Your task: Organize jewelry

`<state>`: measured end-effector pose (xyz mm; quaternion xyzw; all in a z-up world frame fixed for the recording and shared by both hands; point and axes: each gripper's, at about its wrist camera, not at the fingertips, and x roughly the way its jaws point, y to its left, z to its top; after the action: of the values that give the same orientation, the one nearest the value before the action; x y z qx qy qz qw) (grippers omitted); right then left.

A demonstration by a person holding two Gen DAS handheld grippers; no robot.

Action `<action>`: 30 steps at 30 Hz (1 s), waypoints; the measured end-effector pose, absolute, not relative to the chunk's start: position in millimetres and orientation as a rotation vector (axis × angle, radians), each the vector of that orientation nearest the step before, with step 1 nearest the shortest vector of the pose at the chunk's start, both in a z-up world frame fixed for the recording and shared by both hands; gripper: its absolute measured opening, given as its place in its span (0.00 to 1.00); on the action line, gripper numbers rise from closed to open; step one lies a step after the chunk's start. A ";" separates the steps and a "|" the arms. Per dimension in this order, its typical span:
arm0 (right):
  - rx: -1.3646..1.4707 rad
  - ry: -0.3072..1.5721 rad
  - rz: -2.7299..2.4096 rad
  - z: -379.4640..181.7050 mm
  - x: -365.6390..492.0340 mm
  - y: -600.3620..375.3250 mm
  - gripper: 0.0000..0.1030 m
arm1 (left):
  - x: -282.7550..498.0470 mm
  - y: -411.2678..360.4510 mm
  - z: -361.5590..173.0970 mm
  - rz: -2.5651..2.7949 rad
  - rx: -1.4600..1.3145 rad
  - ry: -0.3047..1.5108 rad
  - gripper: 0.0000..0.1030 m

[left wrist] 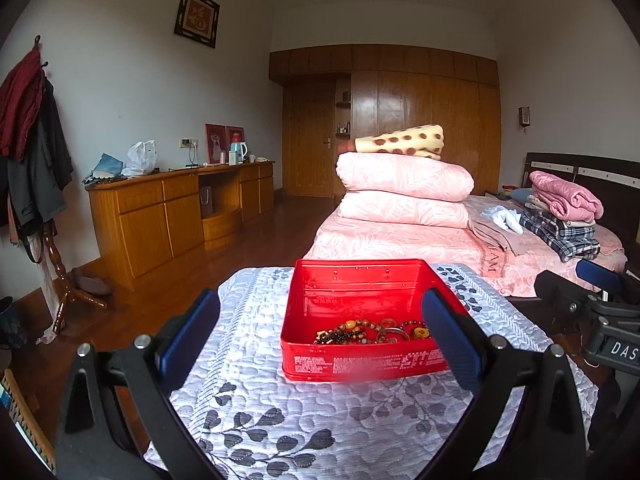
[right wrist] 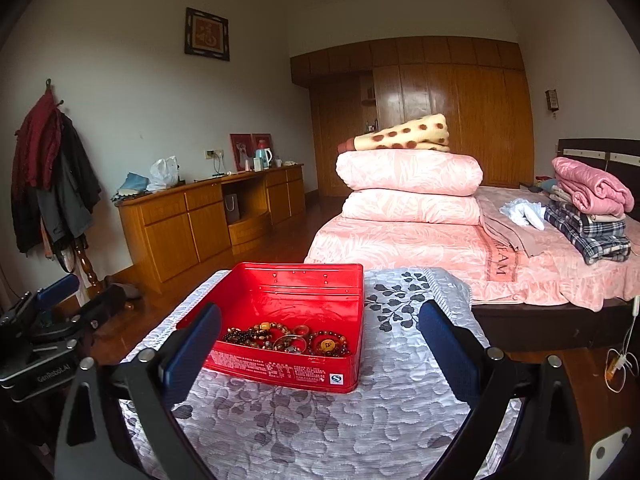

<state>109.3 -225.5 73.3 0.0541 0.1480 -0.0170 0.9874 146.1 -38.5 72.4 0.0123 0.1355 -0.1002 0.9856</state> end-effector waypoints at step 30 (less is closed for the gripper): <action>0.099 0.289 -0.024 75.0 104.9 -219.2 0.94 | 143.9 -38.4 73.7 -0.200 0.018 0.279 0.95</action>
<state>104.9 -219.2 75.0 0.0493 0.1441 -0.0118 0.9883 143.9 -38.4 73.7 0.0089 0.1387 -0.0996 0.9853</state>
